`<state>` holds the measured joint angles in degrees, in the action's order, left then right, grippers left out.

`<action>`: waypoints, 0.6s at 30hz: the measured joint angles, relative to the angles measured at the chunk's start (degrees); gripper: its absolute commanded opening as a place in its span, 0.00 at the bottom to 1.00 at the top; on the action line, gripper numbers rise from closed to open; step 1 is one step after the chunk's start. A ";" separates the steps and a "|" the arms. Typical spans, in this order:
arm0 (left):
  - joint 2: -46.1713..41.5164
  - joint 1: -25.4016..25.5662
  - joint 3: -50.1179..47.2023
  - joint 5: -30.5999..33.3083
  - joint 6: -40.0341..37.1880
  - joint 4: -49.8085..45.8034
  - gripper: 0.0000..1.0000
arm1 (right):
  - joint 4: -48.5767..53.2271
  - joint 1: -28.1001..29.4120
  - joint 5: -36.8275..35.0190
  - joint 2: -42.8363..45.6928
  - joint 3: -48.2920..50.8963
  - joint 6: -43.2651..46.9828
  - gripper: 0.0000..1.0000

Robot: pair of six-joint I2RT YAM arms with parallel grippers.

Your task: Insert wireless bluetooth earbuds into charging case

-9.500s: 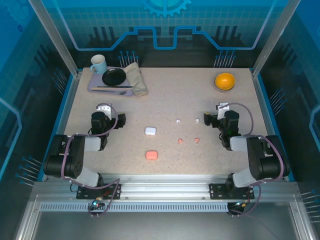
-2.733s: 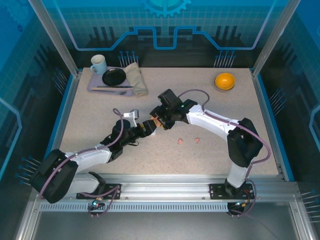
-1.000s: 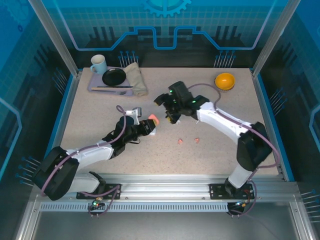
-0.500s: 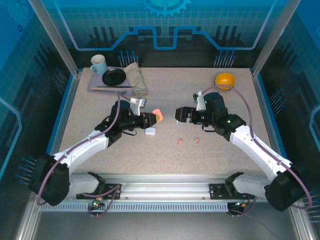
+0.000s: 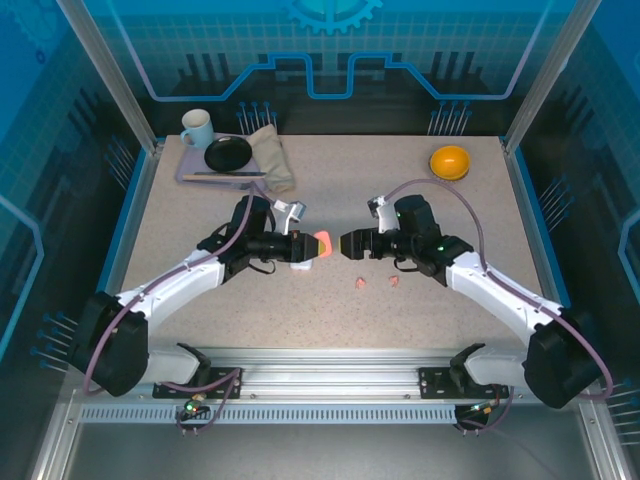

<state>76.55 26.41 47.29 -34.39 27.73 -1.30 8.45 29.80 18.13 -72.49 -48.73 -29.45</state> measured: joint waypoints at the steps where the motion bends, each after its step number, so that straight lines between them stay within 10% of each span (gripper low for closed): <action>1: 0.13 -0.02 0.17 -0.04 -0.22 -0.15 0.09 | -0.04 0.22 -0.04 -0.72 -0.48 -0.02 0.84; 18: 0.55 -0.02 1.33 -1.09 -1.14 -1.44 0.07 | -3.08 3.34 -1.49 -6.08 -4.35 -0.09 0.80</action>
<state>77.10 26.39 48.62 -35.48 26.59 -2.74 5.37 33.15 16.64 -78.56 -53.08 -29.54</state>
